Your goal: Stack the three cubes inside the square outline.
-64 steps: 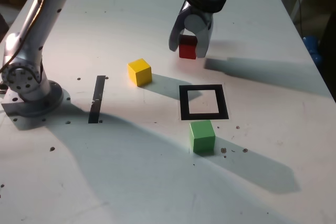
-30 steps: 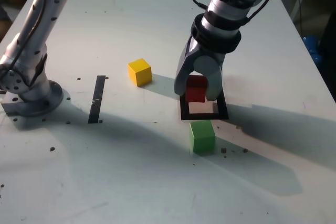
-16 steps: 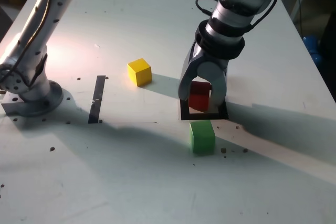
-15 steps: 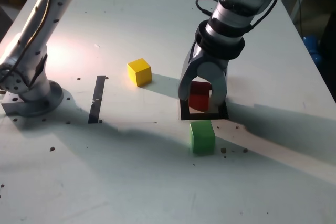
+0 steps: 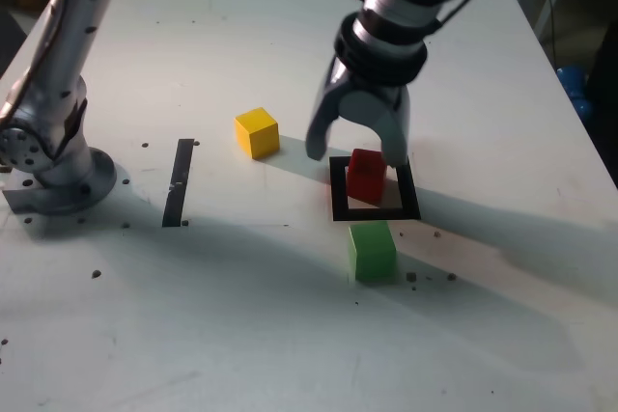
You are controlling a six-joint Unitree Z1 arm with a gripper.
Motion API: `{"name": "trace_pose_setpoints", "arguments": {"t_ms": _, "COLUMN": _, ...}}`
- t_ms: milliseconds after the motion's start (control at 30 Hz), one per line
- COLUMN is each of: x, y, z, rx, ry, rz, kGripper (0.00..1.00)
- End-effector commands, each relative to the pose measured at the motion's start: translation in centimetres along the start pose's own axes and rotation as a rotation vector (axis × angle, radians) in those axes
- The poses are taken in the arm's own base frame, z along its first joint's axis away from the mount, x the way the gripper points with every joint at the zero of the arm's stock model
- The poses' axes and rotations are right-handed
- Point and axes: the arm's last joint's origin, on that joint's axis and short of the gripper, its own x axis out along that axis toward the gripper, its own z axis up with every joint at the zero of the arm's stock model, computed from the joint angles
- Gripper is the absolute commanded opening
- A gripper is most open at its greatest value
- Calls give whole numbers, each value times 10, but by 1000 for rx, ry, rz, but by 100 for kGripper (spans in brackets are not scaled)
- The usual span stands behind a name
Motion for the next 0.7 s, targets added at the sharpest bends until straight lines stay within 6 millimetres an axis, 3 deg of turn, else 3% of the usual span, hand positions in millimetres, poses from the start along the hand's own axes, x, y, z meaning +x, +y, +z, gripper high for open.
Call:
{"name": "trace_pose_setpoints", "arguments": {"t_ms": 0, "x": -4, "y": 3, "z": -14, "rx": -29, "ry": 0, "rz": 7, "kGripper": 99}}
{"name": "trace_pose_setpoints", "arguments": {"t_ms": 267, "x": -3, "y": 12, "z": -60, "rx": -177, "ry": 26, "rz": 10, "kGripper": 99}}
{"name": "trace_pose_setpoints", "arguments": {"t_ms": 667, "x": 43, "y": 31, "z": -82, "rx": -347, "ry": 77, "rz": -122, "kGripper": 99}}
